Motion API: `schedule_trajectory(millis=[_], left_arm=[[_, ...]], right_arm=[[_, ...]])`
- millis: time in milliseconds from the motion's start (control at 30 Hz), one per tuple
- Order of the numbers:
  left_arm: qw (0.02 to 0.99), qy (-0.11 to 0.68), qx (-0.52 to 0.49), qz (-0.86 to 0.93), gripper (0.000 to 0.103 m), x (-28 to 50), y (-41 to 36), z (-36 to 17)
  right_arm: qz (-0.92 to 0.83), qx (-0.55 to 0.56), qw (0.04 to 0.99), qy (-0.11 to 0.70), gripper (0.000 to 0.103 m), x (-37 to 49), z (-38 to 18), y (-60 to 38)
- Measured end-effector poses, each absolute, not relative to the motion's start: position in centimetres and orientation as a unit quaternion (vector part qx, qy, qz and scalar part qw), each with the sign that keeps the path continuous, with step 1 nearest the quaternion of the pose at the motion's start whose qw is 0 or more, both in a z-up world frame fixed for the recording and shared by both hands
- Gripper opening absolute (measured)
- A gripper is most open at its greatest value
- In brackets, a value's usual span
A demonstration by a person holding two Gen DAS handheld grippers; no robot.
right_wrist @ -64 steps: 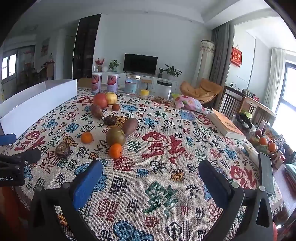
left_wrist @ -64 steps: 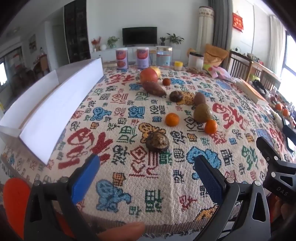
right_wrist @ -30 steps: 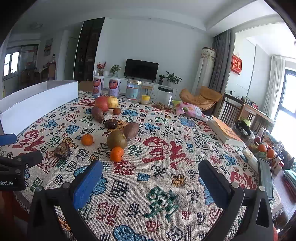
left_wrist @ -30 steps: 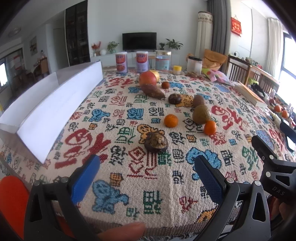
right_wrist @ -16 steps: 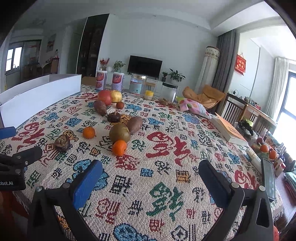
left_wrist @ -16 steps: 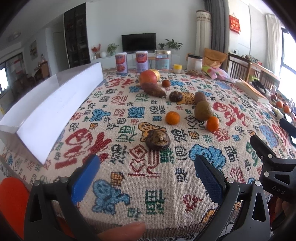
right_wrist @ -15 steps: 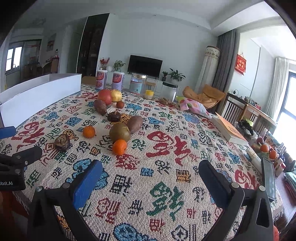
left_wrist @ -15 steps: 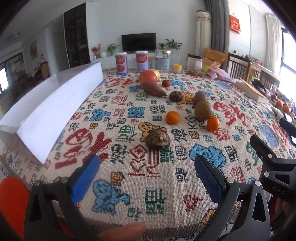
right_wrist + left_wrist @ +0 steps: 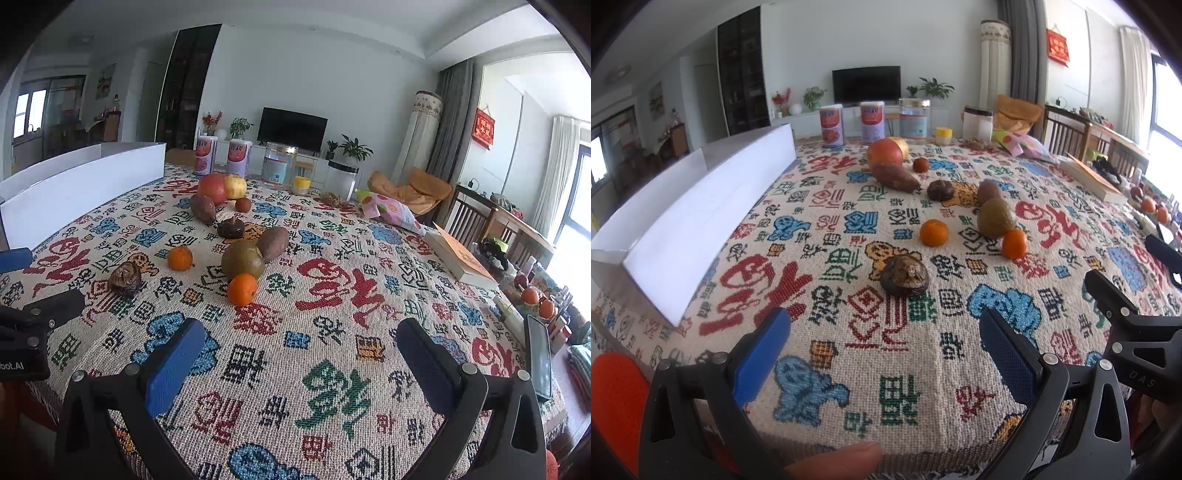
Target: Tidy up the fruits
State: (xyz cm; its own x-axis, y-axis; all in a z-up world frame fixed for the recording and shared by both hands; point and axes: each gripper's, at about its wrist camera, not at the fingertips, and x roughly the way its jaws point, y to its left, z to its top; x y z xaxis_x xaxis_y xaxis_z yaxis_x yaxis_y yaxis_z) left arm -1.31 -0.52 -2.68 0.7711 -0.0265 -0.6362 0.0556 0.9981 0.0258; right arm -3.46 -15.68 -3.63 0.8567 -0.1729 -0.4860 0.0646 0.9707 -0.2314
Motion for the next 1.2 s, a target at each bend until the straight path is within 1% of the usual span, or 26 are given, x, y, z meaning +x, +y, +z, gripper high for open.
schedule_trajectory(millis=[1200], left_arm=[[0.940, 0.339, 0.022, -0.023, 0.102, -1.24, -0.50, -2.80]], right_arm=[[-0.060, -0.103, 0.957, 0.263, 0.103, -3.23, -3.93, -15.76]])
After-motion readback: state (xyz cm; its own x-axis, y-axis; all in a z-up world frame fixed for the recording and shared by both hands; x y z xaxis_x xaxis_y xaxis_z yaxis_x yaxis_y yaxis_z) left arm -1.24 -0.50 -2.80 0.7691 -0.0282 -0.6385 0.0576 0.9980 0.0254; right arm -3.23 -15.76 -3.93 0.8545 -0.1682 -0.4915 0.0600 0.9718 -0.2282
